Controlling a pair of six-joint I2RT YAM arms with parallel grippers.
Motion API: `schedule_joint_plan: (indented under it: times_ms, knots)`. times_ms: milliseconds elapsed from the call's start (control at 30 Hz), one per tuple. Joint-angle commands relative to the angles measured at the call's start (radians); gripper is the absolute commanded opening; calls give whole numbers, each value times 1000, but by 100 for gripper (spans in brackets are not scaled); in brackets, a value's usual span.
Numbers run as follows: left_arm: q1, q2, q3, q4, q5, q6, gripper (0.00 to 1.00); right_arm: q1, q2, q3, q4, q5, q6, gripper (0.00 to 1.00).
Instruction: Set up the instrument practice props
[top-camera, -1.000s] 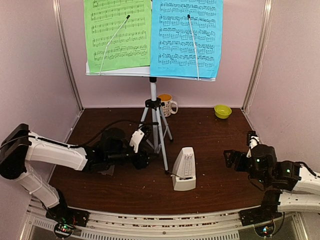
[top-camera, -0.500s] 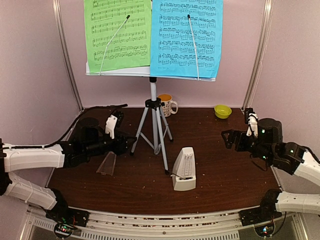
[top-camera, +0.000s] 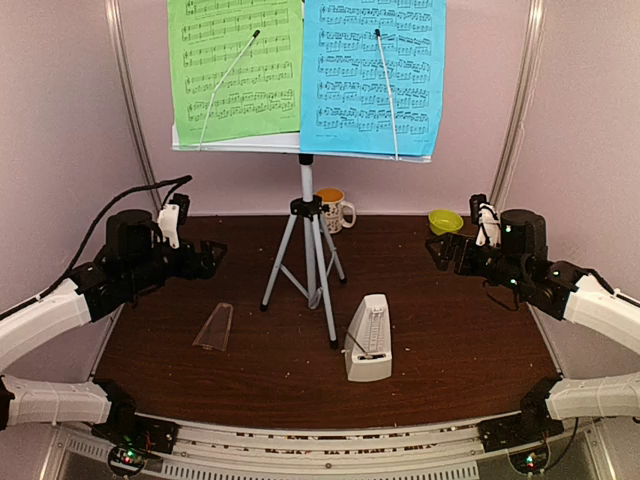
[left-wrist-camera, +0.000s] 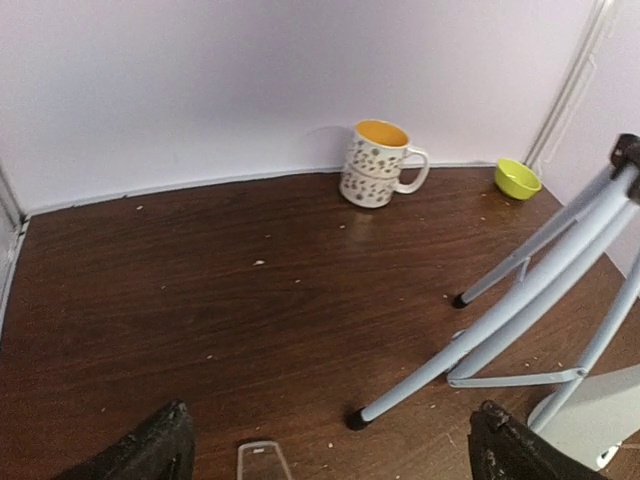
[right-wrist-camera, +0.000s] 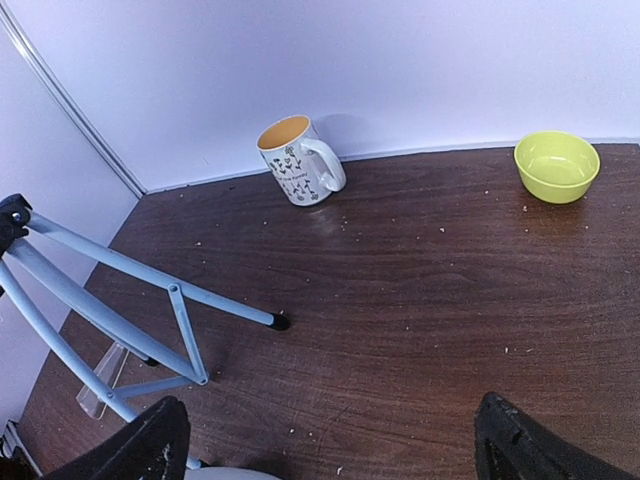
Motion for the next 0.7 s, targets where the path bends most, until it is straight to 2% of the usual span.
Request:
schedule_joint_plan:
  times_ms: [0, 167, 467, 667]
  knots:
    - [124, -31, -16, -123, 10, -103, 98, -64, 28, -47, 113, -106, 22, 100]
    - [222, -15, -82, -141, 49, -150, 98, -122, 55, -125, 165, -155, 35, 100]
    - [224, 16, -170, -58, 67, -216, 98, -141, 66, -286, 281, -176, 59, 100]
    - [224, 23, -196, -29, 66, -219, 98, -142, 68, -335, 329, -179, 71, 100]
